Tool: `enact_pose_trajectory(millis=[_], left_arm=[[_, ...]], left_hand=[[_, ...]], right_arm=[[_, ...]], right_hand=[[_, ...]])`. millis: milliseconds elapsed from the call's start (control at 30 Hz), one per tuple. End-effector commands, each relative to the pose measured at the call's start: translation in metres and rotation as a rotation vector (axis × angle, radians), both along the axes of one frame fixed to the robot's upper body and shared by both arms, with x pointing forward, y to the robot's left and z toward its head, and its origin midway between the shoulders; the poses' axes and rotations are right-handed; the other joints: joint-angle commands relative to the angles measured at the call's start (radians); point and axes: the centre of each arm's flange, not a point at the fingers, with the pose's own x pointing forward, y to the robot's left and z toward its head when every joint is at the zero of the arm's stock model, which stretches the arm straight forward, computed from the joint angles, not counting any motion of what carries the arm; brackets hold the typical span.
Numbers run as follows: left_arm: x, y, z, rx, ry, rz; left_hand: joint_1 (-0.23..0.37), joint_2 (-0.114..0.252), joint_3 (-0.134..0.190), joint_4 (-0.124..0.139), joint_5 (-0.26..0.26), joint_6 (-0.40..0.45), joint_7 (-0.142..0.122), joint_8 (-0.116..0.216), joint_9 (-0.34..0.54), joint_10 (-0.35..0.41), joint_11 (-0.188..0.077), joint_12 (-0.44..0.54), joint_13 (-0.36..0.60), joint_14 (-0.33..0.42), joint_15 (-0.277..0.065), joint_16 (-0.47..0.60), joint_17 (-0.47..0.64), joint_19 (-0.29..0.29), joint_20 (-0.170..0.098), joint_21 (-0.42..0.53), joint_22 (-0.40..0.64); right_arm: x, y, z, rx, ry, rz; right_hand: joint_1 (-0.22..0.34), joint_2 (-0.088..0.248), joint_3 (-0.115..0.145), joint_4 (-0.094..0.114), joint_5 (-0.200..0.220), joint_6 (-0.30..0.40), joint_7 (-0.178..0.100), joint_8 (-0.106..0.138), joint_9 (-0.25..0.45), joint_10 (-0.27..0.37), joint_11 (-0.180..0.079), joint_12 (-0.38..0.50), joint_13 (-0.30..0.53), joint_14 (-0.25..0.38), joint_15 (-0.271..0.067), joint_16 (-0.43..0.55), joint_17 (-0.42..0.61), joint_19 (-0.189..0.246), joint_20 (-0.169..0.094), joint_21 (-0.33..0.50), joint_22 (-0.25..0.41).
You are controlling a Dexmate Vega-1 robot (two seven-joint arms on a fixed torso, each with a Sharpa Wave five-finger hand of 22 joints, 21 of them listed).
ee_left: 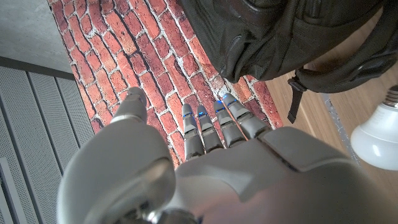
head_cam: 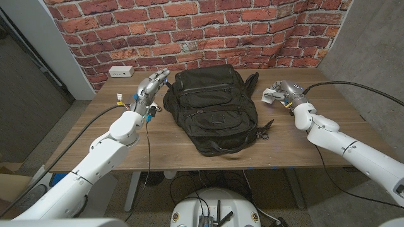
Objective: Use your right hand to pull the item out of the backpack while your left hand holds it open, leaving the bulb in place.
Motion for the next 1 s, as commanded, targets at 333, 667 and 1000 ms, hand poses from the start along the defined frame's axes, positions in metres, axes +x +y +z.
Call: enact_pose_trajectory(millis=[333,667,1000], left_arm=[[0.001,0.0096,-0.0169,-0.071,0.005,0.02],[0.0047,0.0085,-0.0174,-0.081,-0.007,0.005],[0.0066,0.0097,-0.0197,-0.089,-0.003,0.002]], left_hand=[[0.001,0.018,0.009,-0.005,0.0,0.013,-0.005,0.007,0.003,0.004,0.0,0.007,0.0,0.008,-0.002,0.004,0.001,0.006,-0.041,0.002,0.002],[-0.002,0.021,0.009,-0.007,-0.001,0.012,-0.008,0.006,0.003,0.004,-0.003,0.007,0.0,0.007,-0.002,0.003,0.001,0.005,-0.041,0.002,0.002],[-0.002,0.025,0.011,-0.009,-0.001,0.012,-0.006,0.005,0.003,0.004,-0.004,0.007,0.001,0.008,0.0,0.004,0.001,0.006,-0.041,0.003,0.002]], right_arm=[[0.0096,-0.0015,-0.014,0.02,0.038,-0.013],[0.0094,-0.0018,-0.0168,0.032,0.064,-0.016],[0.0058,-0.001,-0.0167,0.028,0.092,-0.006]], right_hand=[[0.052,0.031,0.006,0.003,0.006,-0.011,-0.002,-0.004,0.002,-0.023,-0.009,-0.016,0.002,-0.022,-0.141,-0.009,0.002,-0.013,-0.068,-0.008,0.003],[0.062,0.032,0.004,0.004,0.005,-0.023,-0.007,-0.007,0.003,-0.039,-0.007,-0.029,-0.005,-0.036,-0.142,-0.013,0.005,-0.018,-0.068,-0.009,0.003],[0.068,0.026,-0.013,0.01,0.003,-0.078,-0.01,-0.023,0.004,-0.111,0.003,-0.081,-0.022,-0.098,-0.132,-0.03,0.011,-0.038,-0.053,-0.016,0.003]])
